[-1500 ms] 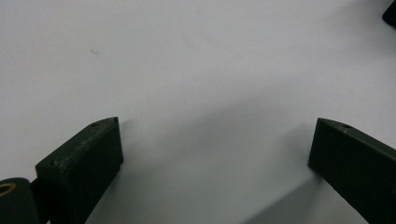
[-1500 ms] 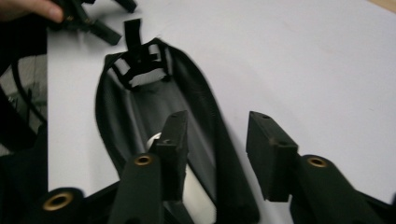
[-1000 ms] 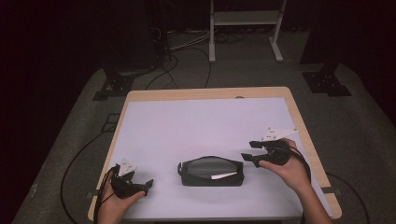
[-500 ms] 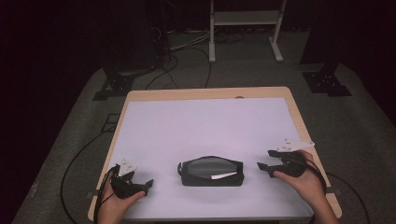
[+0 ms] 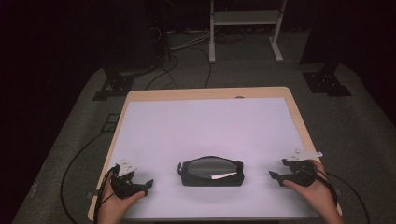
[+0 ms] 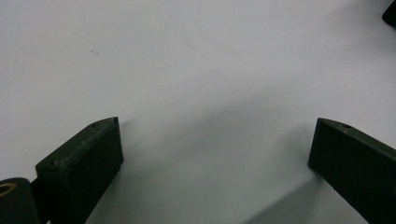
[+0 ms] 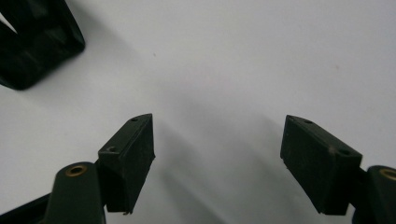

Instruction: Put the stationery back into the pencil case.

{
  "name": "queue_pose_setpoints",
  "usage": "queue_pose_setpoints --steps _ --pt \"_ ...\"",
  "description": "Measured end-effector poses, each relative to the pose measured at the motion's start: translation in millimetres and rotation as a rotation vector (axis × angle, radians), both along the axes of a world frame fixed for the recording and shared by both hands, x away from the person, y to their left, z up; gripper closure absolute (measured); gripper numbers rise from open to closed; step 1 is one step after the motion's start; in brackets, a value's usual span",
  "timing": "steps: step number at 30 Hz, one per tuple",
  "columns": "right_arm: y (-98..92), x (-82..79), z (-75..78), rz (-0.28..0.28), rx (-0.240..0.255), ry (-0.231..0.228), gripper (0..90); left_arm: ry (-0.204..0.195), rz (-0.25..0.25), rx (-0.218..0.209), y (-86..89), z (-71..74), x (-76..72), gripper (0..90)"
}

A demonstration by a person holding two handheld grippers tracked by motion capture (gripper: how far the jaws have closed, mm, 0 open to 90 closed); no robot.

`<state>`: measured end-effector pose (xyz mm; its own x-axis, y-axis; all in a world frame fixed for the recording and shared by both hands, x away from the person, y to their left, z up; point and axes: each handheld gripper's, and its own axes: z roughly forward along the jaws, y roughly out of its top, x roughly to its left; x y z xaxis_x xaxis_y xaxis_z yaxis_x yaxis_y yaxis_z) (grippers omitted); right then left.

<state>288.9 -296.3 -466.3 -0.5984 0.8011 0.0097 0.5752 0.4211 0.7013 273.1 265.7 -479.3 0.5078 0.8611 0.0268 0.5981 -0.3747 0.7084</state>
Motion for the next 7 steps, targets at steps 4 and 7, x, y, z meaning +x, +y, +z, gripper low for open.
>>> queue_pose_setpoints --steps 4,7 --pt "-1.6 -0.8 -4.8 -0.006 -0.015 0.014 24.4 0.001 0.000 0.002 -0.1 0.2 0.0 2.0" --pt "-1.1 -1.8 -8.5 -0.008 -0.027 0.019 23.1 0.000 0.000 0.005 -0.3 0.4 -0.3 2.0"
